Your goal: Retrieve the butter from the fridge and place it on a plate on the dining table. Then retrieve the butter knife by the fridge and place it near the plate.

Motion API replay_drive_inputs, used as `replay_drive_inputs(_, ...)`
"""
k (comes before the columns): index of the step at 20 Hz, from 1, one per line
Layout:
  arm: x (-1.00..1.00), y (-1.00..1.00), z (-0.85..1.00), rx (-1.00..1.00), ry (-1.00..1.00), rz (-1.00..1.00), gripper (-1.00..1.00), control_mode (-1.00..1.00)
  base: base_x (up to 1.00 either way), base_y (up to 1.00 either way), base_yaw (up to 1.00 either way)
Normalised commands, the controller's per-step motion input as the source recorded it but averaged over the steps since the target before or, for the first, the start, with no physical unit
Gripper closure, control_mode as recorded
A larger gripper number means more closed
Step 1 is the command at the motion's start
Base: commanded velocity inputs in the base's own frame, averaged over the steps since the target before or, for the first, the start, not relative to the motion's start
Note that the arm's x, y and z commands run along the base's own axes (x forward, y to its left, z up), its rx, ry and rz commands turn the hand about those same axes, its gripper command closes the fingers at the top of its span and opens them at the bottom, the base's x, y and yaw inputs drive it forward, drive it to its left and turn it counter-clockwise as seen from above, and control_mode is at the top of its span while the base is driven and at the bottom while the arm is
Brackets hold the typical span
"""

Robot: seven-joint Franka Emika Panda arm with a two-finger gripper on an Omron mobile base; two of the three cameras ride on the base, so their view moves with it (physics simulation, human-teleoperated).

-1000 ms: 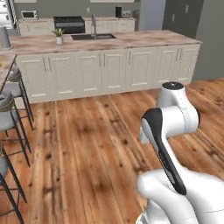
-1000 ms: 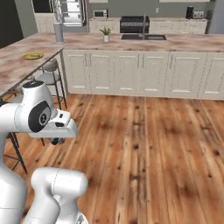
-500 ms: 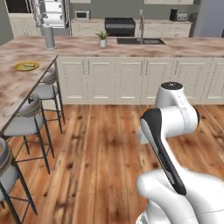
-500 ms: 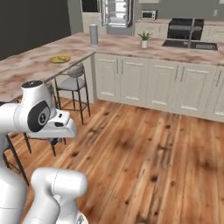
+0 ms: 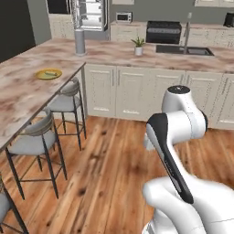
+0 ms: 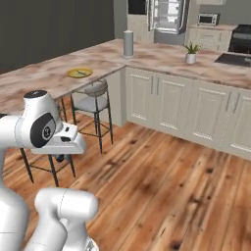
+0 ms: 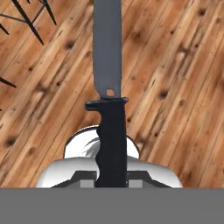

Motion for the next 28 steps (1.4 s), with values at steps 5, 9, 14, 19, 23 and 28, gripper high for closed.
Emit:
replay_drive_inputs(5,0.0,0.0,0.0,0.0,0.0,0.0,1.0,1.0,1.0,-0.75,0.39)
replay_drive_inputs(9,0.0,0.0,0.0,0.0,0.0,0.0,1.0,1.0,1.0,-0.76,0.4)
replay_drive_inputs(14,0.0,0.0,0.0,0.0,0.0,0.0,1.0,1.0,1.0,-0.8,0.44)
replay_drive_inputs(19,0.0,0.0,0.0,0.0,0.0,0.0,1.0,1.0,1.0,-0.84,0.44)
replay_drive_inputs(23,0.0,0.0,0.0,0.0,0.0,0.0,1.0,1.0,1.0,-0.86,0.41)
replay_drive_inputs(28,0.0,0.0,0.0,0.0,0.0,0.0,1.0,1.0,1.0,-0.84,0.41)
